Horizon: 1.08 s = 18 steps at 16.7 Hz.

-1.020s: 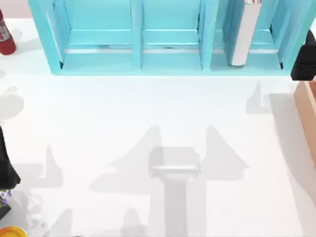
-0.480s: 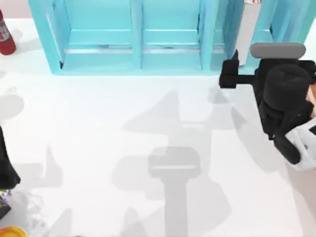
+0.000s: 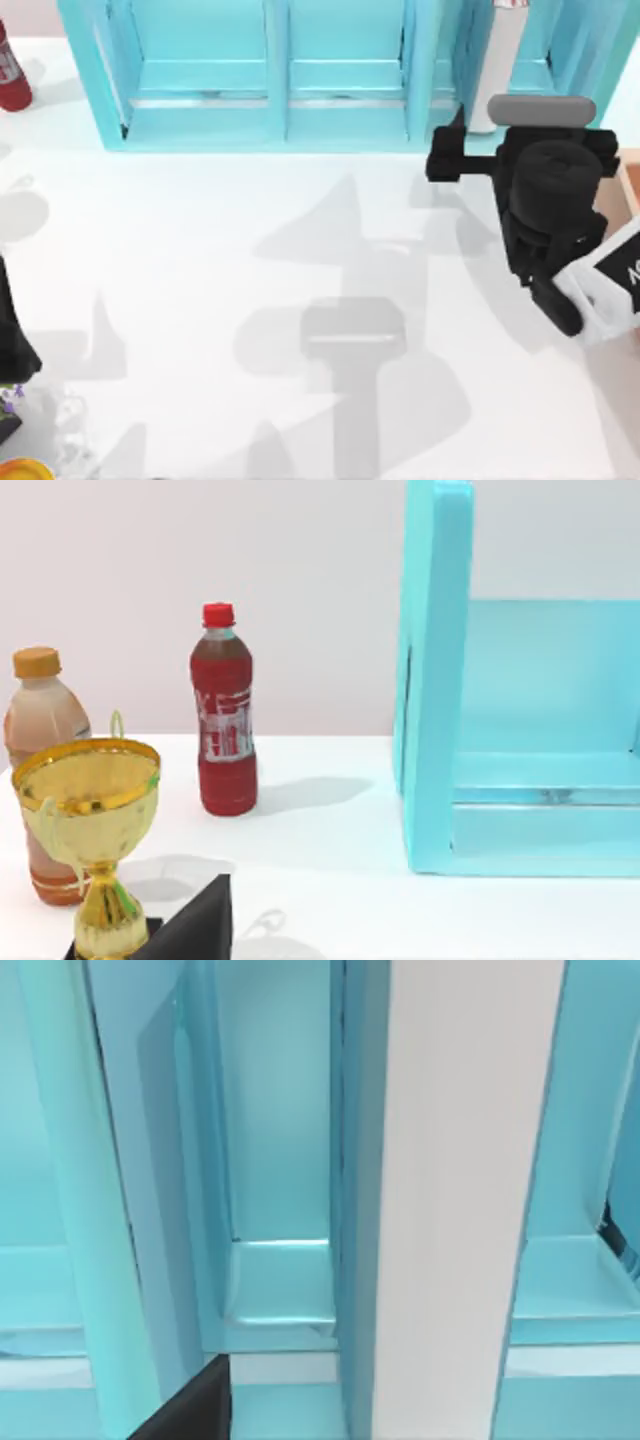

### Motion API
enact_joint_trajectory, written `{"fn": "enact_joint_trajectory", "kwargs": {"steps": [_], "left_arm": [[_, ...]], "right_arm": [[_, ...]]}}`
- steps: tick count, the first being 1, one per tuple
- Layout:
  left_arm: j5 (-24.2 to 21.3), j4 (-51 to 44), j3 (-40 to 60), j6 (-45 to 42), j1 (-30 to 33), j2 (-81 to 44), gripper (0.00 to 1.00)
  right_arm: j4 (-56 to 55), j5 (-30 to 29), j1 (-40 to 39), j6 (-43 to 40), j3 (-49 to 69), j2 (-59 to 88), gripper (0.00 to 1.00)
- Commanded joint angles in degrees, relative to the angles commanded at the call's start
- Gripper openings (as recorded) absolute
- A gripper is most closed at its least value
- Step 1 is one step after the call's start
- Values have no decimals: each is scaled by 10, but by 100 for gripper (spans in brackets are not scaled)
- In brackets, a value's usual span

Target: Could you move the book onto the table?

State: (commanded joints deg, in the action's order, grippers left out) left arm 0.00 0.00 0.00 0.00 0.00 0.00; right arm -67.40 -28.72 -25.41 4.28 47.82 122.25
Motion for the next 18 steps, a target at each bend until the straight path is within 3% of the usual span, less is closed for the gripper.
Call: {"fn": "enact_joint_trajectory", "kwargs": {"steps": [4,13,18], "left_arm": [[0,0,0,0,0,0,100],[0,0,0,0,0,0,100],[0,0,0,0,0,0,100]], "right_arm": [[9,7,7,-1,20,11,100],[101,54,56,-9,233,127,100],[110,59,62,-9,251,137,100]]}}
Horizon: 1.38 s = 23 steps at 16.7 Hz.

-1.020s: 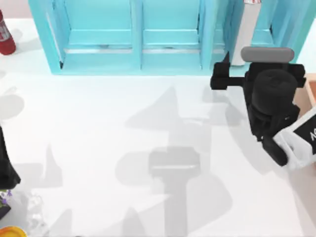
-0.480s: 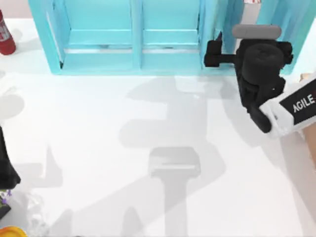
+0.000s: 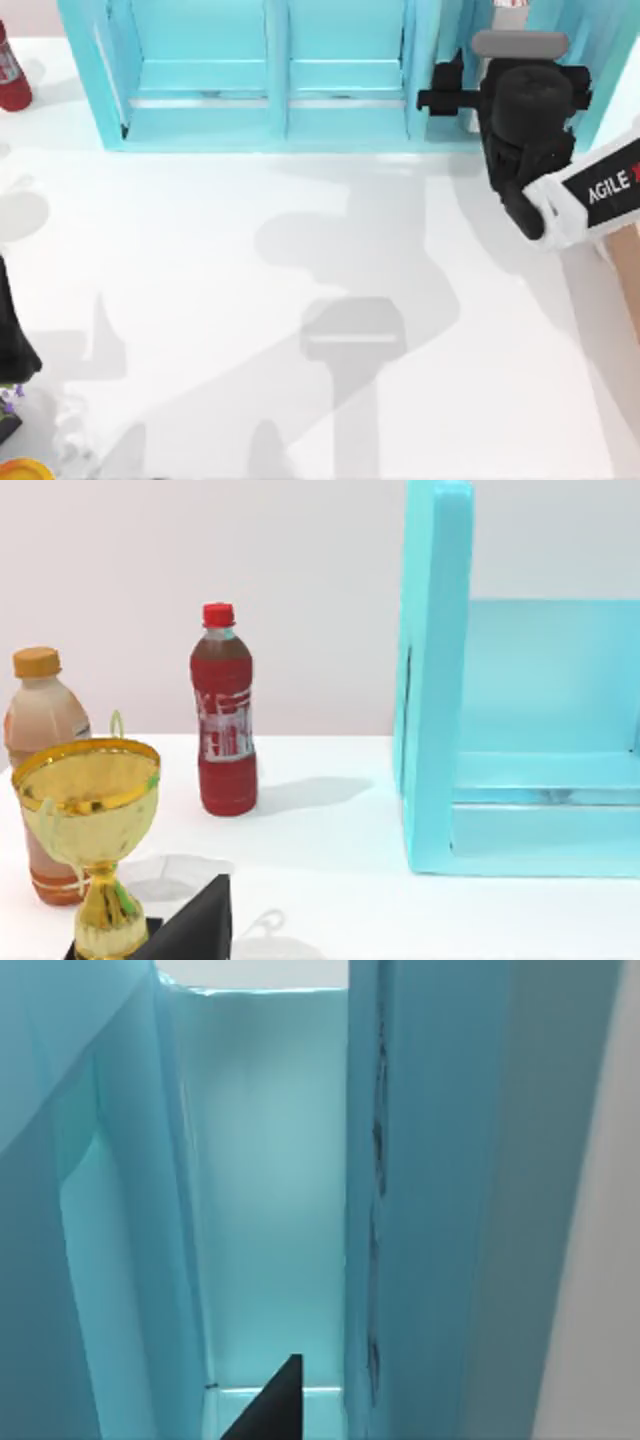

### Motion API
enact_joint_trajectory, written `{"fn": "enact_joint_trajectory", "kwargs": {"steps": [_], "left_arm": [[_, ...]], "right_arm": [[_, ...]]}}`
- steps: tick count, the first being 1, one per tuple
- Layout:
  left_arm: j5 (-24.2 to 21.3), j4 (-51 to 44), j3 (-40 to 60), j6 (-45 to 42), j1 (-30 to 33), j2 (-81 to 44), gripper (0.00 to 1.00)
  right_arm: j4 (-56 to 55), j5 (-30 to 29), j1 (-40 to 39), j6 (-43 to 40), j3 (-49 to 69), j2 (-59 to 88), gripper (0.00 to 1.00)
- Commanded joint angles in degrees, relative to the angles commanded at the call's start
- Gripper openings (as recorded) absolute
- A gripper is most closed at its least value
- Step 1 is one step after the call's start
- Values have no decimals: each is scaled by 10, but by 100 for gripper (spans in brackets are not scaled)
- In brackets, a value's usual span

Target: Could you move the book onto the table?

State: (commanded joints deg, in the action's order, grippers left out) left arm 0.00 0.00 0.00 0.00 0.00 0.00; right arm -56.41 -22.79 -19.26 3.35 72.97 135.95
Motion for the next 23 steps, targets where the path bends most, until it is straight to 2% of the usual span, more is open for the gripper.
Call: {"fn": "enact_joint_trajectory", "kwargs": {"steps": [1,14,23], "left_arm": [[0,0,0,0,0,0,100],[0,0,0,0,0,0,100],[0,0,0,0,0,0,100]], "right_arm": [[0,0,0,0,0,0,100],[0,0,0,0,0,0,2],[0,0,0,1,-1,-1,0]]}}
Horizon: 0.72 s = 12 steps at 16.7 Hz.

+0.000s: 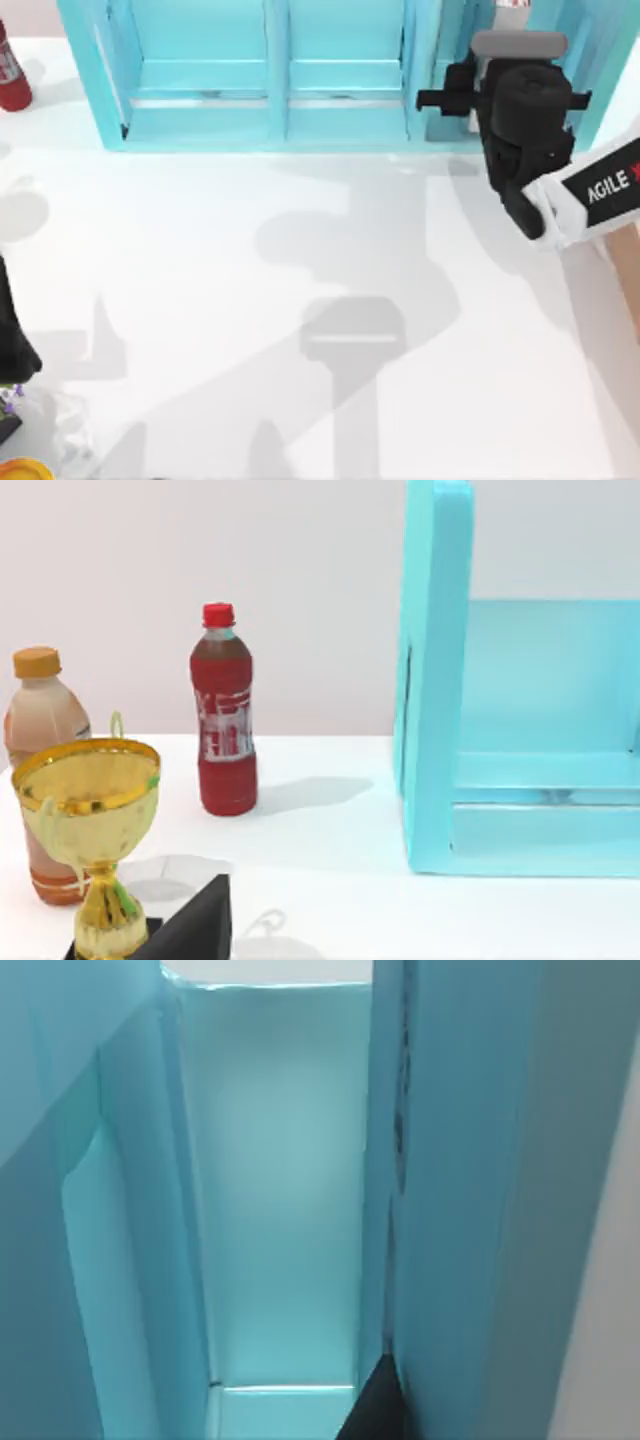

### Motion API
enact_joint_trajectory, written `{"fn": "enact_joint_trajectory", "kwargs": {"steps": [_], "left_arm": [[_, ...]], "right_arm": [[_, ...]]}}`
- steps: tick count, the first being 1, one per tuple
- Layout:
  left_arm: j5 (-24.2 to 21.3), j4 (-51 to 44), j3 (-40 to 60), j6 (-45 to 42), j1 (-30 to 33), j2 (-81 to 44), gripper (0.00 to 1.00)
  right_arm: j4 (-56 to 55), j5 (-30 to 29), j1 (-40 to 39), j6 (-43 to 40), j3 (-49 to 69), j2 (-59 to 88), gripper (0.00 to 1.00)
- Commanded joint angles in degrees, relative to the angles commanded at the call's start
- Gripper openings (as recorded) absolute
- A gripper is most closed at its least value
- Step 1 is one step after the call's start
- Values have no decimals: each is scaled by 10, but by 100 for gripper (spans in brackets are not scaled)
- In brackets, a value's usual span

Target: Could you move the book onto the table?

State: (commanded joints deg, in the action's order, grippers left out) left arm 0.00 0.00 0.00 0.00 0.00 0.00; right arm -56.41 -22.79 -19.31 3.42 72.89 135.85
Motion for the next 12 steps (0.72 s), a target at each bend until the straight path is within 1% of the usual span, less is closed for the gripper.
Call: {"fn": "enact_joint_trajectory", "kwargs": {"steps": [3,5,8,12], "left_arm": [[0,0,0,0,0,0,100],[0,0,0,0,0,0,100],[0,0,0,0,0,0,100],[0,0,0,0,0,0,100]], "right_arm": [[13,-4,-7,1,-9,-20,0],[41,-14,-21,2,-28,-64,0],[106,-38,-49,6,-74,-175,0],[212,-79,-91,12,-150,-371,0]]}}
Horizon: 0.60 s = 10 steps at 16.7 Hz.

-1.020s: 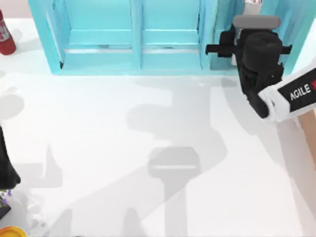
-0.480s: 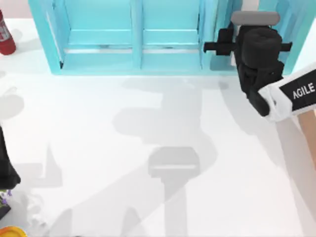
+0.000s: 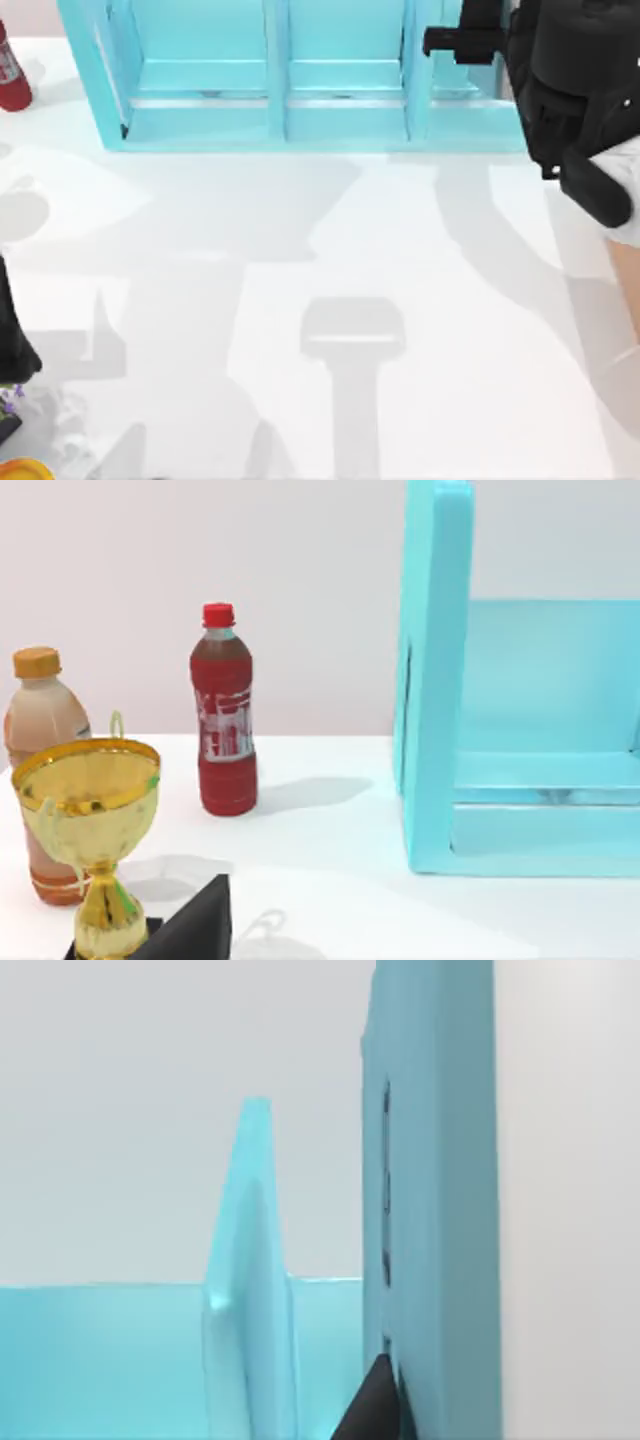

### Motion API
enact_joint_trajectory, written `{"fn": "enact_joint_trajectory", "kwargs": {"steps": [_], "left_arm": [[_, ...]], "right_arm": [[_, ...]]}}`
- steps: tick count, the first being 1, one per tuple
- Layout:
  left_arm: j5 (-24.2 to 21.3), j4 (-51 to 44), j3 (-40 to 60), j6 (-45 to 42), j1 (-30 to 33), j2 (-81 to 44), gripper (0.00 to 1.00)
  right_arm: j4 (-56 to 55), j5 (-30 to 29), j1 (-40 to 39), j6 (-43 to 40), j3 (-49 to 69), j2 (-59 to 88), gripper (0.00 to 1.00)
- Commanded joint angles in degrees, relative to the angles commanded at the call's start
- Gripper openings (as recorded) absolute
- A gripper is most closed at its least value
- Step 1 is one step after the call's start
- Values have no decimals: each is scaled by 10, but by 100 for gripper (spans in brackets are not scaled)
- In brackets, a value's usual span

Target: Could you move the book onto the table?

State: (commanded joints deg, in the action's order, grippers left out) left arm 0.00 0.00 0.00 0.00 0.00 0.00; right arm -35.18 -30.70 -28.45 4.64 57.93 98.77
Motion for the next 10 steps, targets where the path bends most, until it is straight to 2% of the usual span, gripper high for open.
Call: {"fn": "enact_joint_trajectory", "kwargs": {"steps": [5,10], "left_arm": [[0,0,0,0,0,0,100],[0,0,0,0,0,0,100]], "right_arm": [[118,-48,-46,8,-83,-191,0],[154,-63,-62,11,-108,-239,0]]}}
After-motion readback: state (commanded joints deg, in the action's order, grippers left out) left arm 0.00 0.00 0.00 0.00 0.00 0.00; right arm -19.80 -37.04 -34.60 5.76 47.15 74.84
